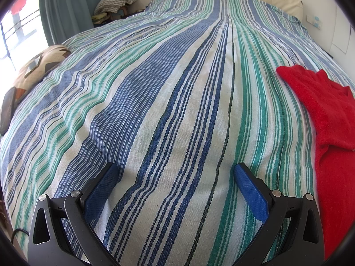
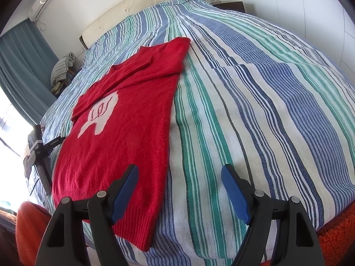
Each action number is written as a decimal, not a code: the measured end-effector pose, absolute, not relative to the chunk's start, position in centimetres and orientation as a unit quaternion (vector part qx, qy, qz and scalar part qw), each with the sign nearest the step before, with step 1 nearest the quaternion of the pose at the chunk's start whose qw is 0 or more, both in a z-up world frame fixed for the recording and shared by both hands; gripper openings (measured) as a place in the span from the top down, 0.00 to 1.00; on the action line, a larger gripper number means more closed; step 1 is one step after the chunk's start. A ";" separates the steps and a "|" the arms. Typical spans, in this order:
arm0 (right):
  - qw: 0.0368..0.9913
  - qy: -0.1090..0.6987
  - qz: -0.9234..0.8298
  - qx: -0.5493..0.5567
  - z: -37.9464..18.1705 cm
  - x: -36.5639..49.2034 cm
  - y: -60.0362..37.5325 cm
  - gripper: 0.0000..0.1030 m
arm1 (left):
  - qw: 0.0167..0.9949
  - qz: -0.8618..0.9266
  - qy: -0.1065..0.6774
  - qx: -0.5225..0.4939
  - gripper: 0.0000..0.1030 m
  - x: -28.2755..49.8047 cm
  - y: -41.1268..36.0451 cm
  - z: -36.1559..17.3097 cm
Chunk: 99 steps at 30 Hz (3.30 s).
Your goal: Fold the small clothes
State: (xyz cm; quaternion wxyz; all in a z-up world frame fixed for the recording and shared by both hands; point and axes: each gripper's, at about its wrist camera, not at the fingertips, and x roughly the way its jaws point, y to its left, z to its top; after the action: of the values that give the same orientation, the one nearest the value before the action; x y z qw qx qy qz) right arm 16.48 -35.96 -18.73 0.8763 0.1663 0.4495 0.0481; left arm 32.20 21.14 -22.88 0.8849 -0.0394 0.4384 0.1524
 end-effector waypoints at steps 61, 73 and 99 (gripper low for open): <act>0.876 0.437 0.036 0.199 -18.4 16.2 -37.1 0.26 | 0.885 0.153 0.438 -0.040 0.00 32.3 21.1 -22.9; 0.883 0.419 0.023 0.211 -17.3 15.0 -38.0 0.26 | 0.885 0.153 0.438 -0.039 0.00 32.3 21.1 -22.9; 0.831 0.483 0.097 0.259 -16.3 15.2 -39.5 0.24 | 0.837 -0.129 0.518 -0.118 0.02 18.7 17.5 -17.4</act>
State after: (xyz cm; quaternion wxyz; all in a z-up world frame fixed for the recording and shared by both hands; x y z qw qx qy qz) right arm 15.16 -39.47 -16.28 0.8308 0.2589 0.4830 0.0972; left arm 18.67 17.48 -17.38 0.8372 -0.1182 0.5181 -0.1289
